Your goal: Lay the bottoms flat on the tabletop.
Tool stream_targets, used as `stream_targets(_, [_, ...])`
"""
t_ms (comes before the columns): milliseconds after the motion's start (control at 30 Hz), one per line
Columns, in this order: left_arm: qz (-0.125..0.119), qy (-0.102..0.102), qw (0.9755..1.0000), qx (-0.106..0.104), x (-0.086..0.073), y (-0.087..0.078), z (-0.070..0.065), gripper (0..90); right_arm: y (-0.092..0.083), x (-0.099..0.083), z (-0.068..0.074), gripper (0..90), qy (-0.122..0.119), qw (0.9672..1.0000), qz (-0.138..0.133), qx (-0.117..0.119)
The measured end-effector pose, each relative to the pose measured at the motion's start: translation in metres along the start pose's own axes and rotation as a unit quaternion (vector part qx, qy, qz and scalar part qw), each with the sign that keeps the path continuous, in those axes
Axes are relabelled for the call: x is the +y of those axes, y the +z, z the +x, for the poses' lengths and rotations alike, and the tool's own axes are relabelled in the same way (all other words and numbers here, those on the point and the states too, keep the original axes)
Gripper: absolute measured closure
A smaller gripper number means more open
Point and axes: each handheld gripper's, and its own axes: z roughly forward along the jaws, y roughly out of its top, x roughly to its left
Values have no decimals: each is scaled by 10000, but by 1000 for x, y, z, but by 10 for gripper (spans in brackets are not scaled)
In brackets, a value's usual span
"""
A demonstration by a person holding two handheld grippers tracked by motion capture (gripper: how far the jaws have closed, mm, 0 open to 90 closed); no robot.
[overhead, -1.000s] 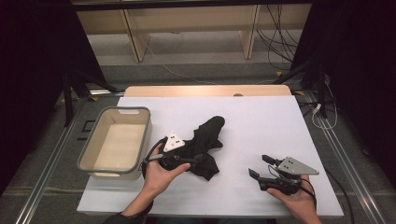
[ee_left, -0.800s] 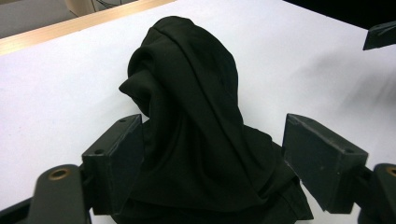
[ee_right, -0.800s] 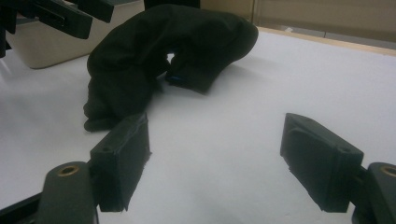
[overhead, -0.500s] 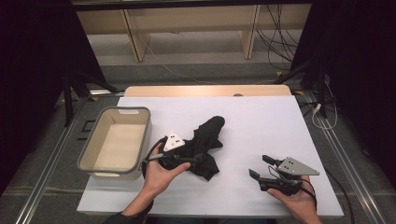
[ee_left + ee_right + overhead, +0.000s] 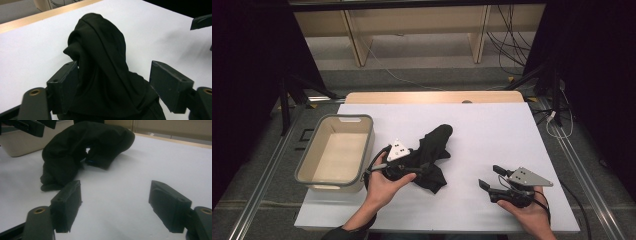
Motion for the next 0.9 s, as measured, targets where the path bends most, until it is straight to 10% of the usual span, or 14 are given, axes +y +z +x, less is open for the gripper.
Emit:
stream_targets(467, [474, 247, 9980, 329, 44, 42, -5, 436, 42, 25, 4, 398, 188, 9992, 316, 136])
stream_targets(900, [1319, 715, 9859, 743, 40, 73, -5, 703, 130, 47, 16, 467, 452, 9932, 1011, 370])
